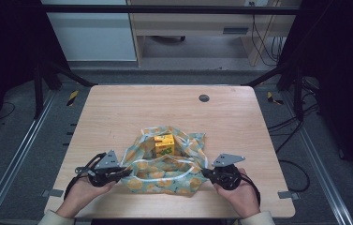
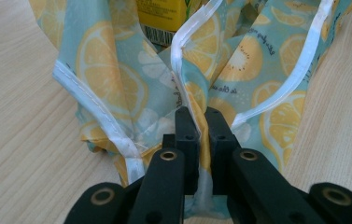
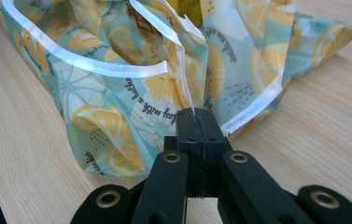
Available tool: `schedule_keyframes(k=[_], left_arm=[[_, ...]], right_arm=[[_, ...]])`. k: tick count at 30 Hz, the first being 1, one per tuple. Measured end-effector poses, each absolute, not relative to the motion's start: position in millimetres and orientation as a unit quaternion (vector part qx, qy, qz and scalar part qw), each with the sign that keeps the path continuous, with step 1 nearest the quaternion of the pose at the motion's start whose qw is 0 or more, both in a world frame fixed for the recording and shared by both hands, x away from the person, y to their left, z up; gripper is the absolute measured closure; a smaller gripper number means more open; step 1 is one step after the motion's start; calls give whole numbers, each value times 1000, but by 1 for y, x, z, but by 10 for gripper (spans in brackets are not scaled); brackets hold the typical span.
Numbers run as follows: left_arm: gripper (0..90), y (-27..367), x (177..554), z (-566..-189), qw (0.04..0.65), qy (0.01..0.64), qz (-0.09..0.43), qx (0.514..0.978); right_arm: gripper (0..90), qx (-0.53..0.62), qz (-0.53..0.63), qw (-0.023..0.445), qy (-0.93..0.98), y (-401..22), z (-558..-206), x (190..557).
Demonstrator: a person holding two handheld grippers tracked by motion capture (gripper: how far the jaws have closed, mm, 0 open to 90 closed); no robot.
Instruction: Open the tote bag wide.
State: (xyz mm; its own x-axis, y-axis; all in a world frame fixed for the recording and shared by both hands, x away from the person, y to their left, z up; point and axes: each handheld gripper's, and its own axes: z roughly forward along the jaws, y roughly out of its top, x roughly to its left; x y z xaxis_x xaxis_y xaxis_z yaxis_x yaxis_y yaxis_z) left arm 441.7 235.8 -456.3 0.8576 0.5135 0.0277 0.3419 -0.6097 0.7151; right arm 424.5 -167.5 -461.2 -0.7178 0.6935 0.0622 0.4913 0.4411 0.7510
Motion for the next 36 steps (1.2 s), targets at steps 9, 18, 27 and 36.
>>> schedule_keyframes(k=[9, 18, 27, 36], left_arm=[[886, 234, 440, -465, 341, 240, 112, 902], [887, 233, 438, -468, 338, 238, 111, 904], [886, 232, 439, -467, 338, 236, 116, 904], [886, 233, 438, -466, 337, 232, 122, 904]], right_arm=[[900, 362, 381, 117, 842, -166, -471, 421], [632, 352, 408, 160, 827, -166, -446, 423], [527, 329, 401, 190, 834, -134, -410, 471], [463, 315, 358, 170, 862, -103, -426, 502]])
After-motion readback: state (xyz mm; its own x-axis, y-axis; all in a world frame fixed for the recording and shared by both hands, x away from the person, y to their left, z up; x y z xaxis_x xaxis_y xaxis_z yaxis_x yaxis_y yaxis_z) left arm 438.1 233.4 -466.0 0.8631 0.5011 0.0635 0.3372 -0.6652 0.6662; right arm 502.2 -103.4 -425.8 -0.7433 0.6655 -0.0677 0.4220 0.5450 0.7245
